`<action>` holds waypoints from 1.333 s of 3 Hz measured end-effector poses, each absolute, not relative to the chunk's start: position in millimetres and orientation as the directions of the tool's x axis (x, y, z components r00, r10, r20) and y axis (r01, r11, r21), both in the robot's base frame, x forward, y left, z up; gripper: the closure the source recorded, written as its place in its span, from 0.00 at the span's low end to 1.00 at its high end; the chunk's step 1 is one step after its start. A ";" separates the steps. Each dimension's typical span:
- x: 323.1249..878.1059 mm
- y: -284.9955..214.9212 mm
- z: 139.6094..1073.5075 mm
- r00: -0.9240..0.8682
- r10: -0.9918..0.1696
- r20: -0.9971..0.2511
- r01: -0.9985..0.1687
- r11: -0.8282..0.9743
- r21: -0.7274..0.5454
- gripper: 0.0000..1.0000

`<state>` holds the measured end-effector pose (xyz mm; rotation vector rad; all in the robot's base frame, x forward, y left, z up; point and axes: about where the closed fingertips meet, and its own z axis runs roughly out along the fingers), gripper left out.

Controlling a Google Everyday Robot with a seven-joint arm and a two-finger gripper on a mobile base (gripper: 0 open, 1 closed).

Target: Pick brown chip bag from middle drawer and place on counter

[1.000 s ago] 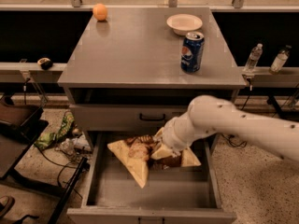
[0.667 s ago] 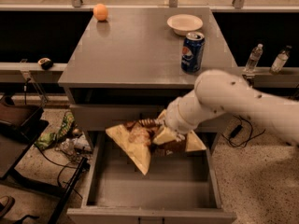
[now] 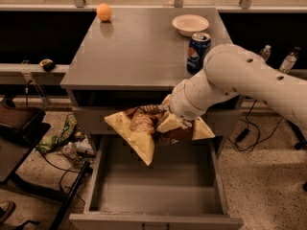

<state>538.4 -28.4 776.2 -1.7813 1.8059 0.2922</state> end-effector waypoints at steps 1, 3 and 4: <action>535.5 -21.7 779.7 0.069 -0.850 -0.522 -0.967 0.072 -0.245 1.00; 588.2 11.8 854.1 0.113 -0.909 -0.402 -0.954 0.013 -0.299 1.00; 631.5 37.5 889.4 0.162 -0.924 -0.346 -0.941 -0.039 -0.337 1.00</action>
Offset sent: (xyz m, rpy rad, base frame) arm 0.0455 0.0570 0.0995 -0.1769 -0.1007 0.0604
